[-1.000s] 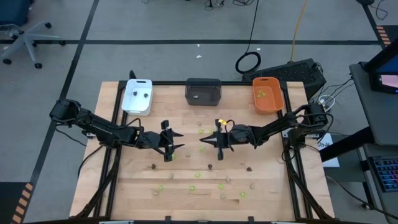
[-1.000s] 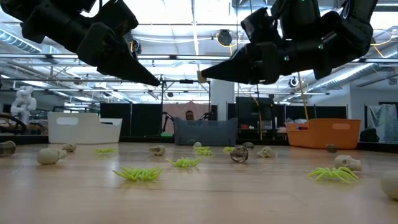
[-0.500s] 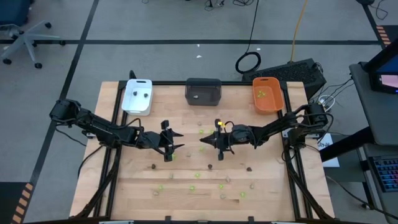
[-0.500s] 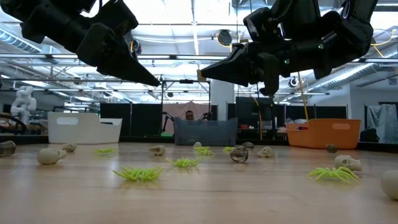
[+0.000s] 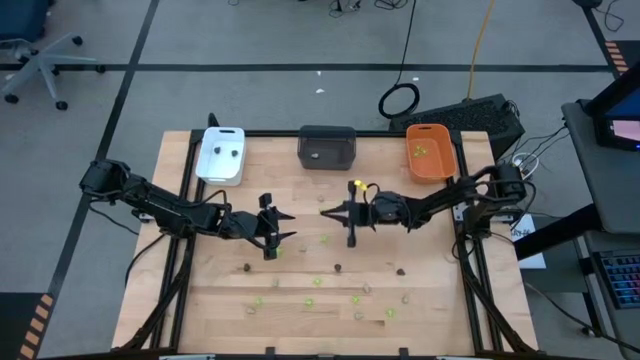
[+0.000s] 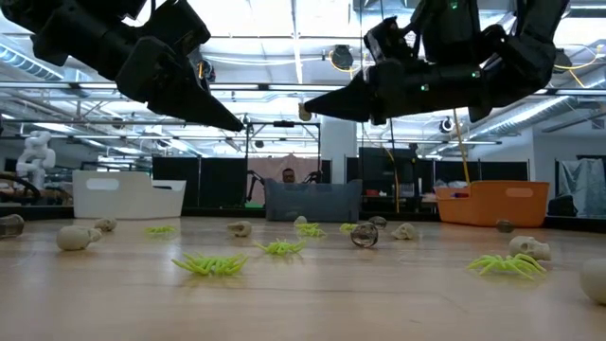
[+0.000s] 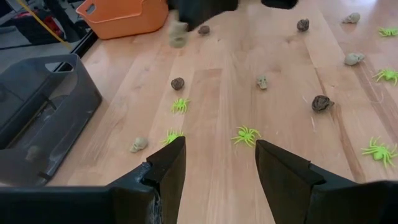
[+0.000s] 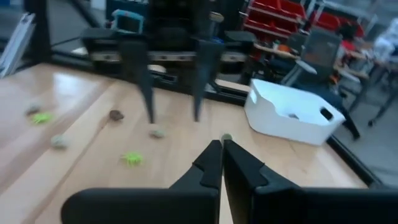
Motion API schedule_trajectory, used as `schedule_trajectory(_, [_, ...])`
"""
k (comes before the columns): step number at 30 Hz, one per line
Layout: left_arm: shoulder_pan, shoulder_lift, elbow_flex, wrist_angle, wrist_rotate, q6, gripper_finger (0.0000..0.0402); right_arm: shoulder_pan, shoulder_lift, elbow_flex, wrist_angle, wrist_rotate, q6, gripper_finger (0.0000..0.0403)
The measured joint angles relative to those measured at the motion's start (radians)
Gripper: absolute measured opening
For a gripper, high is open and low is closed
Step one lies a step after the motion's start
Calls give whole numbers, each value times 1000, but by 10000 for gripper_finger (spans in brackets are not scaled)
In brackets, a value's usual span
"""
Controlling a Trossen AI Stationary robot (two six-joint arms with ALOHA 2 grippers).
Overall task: Sort Halloween decoration
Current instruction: Put the white toy skull into the black bin
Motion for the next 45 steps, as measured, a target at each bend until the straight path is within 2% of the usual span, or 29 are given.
schedule_trajectory(10, [0,0,0,0,0,0,192,-174,0,36,-14,5,162,0])
schedule_trajectory(14, [0,0,0,0,0,0,192,-258,0,85,-103,2,210,0])
schedule_trajectory(18, [0,0,0,-16,0,-1,192,-285,0,116,-210,0,211,0])
schedule_trajectory(21, [0,0,0,-63,-9,-25,192,-270,0,118,-237,-1,216,0])
schedule_trajectory(24, [1,0,0,-140,-82,-65,192,-234,0,119,-255,-2,216,0])
schedule_trajectory(29, [1,0,0,-308,-233,-218,192,-143,0,119,-271,-2,208,0])
schedule_trajectory(34, [1,0,0,-419,-289,-366,192,-37,0,119,-286,-3,200,0])
schedule_trajectory(38, [1,-5,0,-455,-262,-483,192,35,0,119,-284,-2,186,0])
schedule_trajectory(41, [1,-6,2,-476,-187,-537,192,69,0,119,-278,1,159,0])
schedule_trajectory(43, [1,-6,35,-569,-152,-586,192,80,0,119,-278,2,150,0])
schedule_trajectory(45, [0,-6,96,-735,-127,-673,192,85,0,119,-288,3,151,0])
